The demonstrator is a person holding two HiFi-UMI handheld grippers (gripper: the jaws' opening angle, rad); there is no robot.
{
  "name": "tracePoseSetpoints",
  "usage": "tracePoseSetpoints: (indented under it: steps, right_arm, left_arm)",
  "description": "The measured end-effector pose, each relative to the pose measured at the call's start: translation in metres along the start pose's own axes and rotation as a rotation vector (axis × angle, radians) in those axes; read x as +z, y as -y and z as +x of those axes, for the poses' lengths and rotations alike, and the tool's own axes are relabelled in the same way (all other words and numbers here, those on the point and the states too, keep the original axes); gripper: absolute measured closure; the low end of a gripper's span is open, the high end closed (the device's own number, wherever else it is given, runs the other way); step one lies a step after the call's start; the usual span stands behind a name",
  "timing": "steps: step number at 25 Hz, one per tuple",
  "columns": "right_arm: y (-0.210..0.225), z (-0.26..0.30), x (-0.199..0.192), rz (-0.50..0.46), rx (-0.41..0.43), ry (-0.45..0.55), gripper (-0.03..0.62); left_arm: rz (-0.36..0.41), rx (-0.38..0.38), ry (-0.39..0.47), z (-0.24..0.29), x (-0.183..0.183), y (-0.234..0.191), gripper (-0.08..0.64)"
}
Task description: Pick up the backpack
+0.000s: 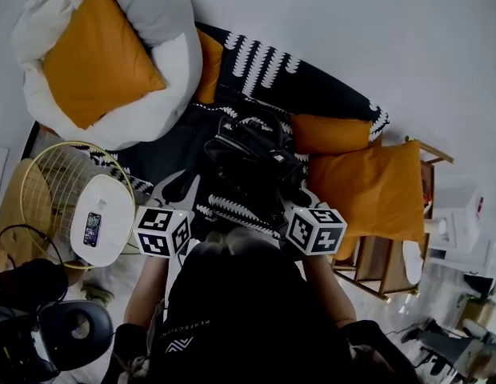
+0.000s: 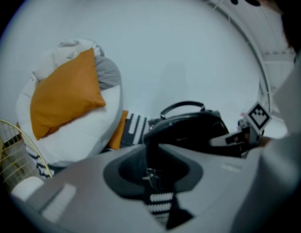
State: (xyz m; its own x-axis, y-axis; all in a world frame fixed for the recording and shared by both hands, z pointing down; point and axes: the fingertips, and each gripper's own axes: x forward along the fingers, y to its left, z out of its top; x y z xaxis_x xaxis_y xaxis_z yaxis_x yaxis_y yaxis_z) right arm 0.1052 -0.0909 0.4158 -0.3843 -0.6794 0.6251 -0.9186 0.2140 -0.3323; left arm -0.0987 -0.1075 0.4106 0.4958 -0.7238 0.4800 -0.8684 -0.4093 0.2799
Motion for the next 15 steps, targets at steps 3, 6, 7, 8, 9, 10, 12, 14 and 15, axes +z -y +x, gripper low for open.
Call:
tracePoseSetpoints:
  steps: [3,6,7,8,9,10,12,14,15]
  right_arm:
    - [-0.005,-0.008,-0.001,-0.006,0.003,0.003,0.548]
    - [-0.007,-0.013,-0.002,-0.004,-0.001,0.004,0.549]
    - [-0.008,-0.014,-0.002,-0.004,-0.002,0.005,0.549]
    - [-0.009,-0.015,-0.002,-0.006,-0.004,0.006,0.548]
    - [-0.009,-0.016,-0.001,-0.009,-0.006,0.007,0.548]
    - [-0.01,-0.017,-0.001,-0.012,-0.008,0.01,0.548]
    - [-0.012,-0.02,-0.001,-0.02,-0.01,0.017,0.549]
    - [-0.014,-0.022,0.0,-0.031,-0.012,0.023,0.549]
    - [-0.015,-0.023,0.0,-0.038,-0.013,0.024,0.548]
  left_arm:
    - [-0.015,-0.003,0.015,-0.007,0.0,0.002,0.472]
    - [-0.021,-0.004,0.033,-0.012,0.003,0.003,0.472]
    - [-0.022,-0.004,0.04,-0.013,0.004,0.003,0.472]
    - [-0.023,-0.004,0.046,-0.014,0.006,0.003,0.472]
    - [-0.024,-0.004,0.052,-0.016,0.007,0.003,0.472]
    - [-0.024,-0.005,0.058,-0.017,0.008,0.004,0.472]
    - [-0.024,-0.006,0.069,-0.02,0.011,0.006,0.472]
    - [-0.024,-0.007,0.078,-0.023,0.012,0.007,0.474]
    - [-0.024,-0.007,0.081,-0.024,0.013,0.008,0.474]
